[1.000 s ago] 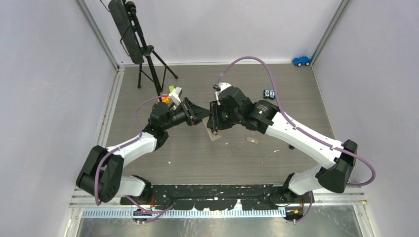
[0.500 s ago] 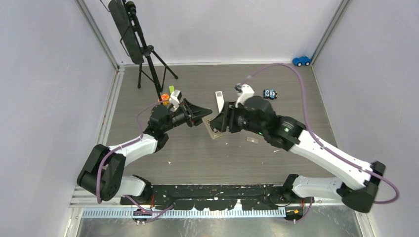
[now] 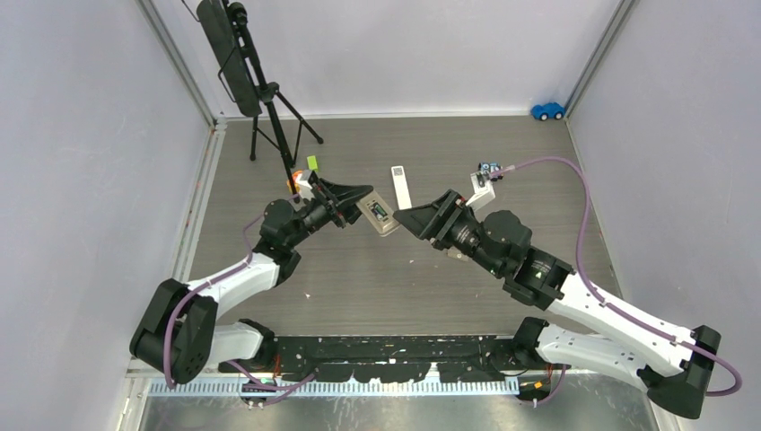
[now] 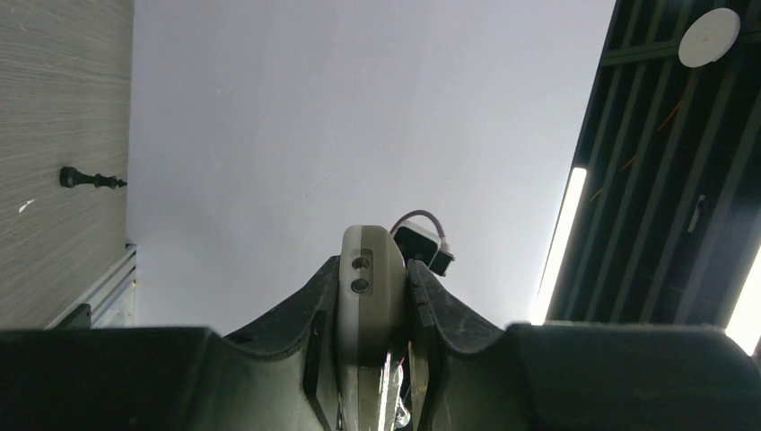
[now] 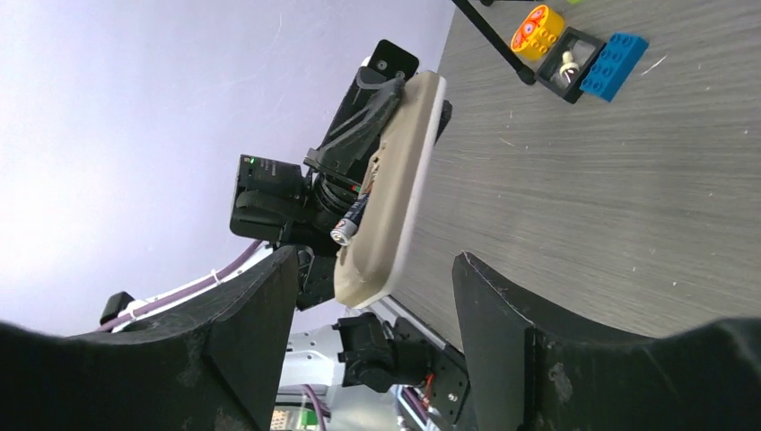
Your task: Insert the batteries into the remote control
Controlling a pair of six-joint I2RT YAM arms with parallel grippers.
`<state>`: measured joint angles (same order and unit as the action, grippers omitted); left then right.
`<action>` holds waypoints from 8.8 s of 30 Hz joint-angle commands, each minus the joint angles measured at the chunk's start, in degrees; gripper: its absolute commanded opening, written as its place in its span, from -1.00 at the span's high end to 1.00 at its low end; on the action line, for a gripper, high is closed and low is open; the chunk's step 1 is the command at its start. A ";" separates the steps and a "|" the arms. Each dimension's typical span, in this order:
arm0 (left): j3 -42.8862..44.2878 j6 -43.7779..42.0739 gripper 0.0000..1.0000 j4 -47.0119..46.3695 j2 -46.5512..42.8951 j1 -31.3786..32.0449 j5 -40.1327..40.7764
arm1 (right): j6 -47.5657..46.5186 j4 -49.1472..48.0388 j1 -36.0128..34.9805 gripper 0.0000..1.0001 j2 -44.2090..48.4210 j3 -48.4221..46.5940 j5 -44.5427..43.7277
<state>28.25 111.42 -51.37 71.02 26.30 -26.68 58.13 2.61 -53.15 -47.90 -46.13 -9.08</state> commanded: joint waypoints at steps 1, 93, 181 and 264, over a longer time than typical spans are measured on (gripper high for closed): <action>1.90 1.45 1.00 -3.89 -1.75 0.32 1.11 | 7.98 -9.48 -0.07 -0.39 0.51 1.60 -0.98; -3.65 -40.37 1.00 -8.42 23.65 9.92 26.15 | -9.09 27.80 19.22 0.14 -32.06 -3.54 -4.46; 5.78 3.16 -0.77 -2.93 -1.34 5.46 -4.38 | 34.53 -50.31 16.28 0.99 -11.44 8.04 22.61; 15.34 -26.03 1.00 9.51 3.82 4.02 -15.47 | 12.10 -7.31 13.68 0.16 -0.18 7.64 17.71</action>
<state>41.45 88.31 -41.36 74.65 30.61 -38.94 70.17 -0.86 -39.27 -48.77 -39.16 8.47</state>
